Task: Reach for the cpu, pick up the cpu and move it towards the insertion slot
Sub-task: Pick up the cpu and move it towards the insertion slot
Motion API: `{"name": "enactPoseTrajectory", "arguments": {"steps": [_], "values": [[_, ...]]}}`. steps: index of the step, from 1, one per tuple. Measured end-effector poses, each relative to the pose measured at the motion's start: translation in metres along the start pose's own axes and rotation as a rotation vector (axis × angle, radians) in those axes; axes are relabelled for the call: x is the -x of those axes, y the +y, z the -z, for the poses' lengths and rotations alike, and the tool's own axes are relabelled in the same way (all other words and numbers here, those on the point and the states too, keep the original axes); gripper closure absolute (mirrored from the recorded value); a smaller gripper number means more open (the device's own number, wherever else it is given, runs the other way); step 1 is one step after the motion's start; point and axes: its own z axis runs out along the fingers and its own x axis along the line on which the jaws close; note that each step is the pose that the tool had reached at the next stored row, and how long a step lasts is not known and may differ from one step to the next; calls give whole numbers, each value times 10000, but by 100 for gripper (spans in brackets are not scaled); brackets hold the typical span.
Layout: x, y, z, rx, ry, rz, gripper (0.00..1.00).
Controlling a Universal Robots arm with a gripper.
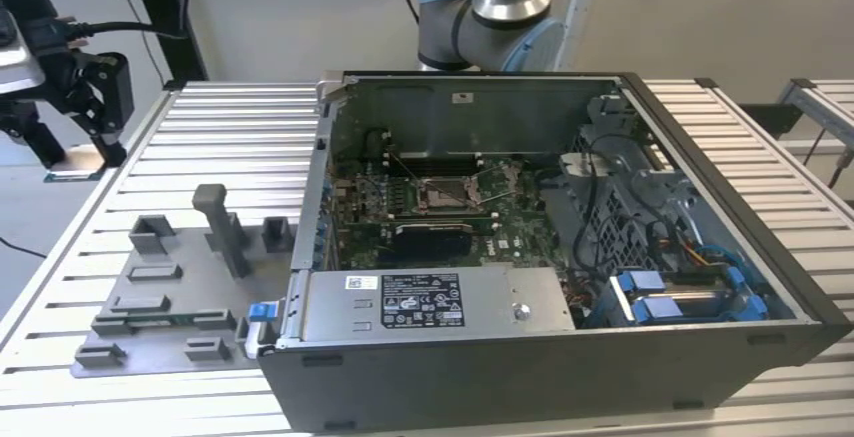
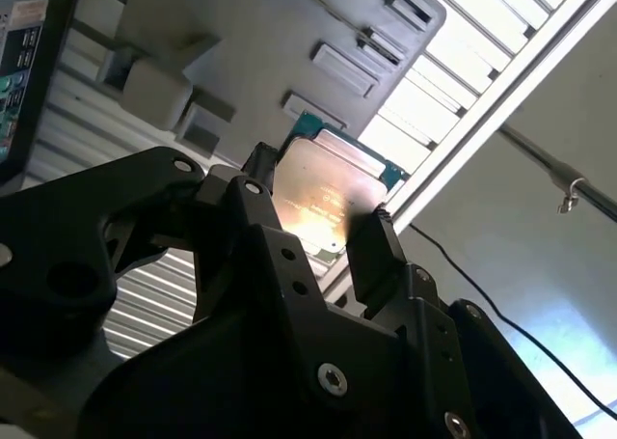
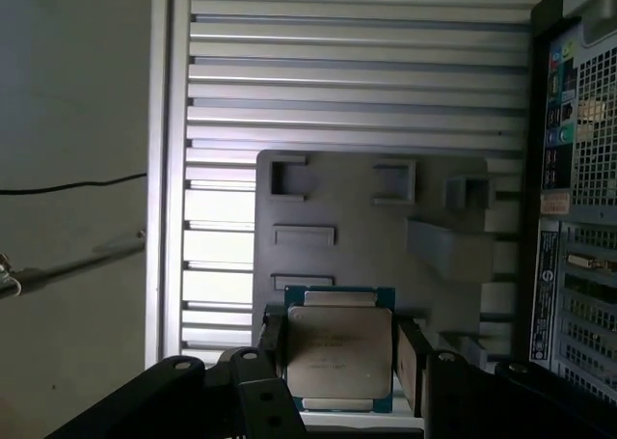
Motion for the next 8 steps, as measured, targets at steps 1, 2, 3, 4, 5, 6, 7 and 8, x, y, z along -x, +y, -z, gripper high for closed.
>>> {"name": "enactPoseTrajectory", "arguments": {"steps": [1, 2, 3, 4, 5, 6, 7, 8], "values": [[14, 0, 0, 0, -1, 0, 100], [26, 0, 0, 1, -1, 0, 100], [54, -1, 0, 0, 0, 0, 100], [72, -1, 0, 0, 0, 0, 100], [89, -2, 0, 0, -1, 0, 100], [107, -2, 0, 0, 0, 1, 100], [125, -2, 0, 1, -1, 1, 100], [143, -2, 1, 0, 0, 0, 100]]}}
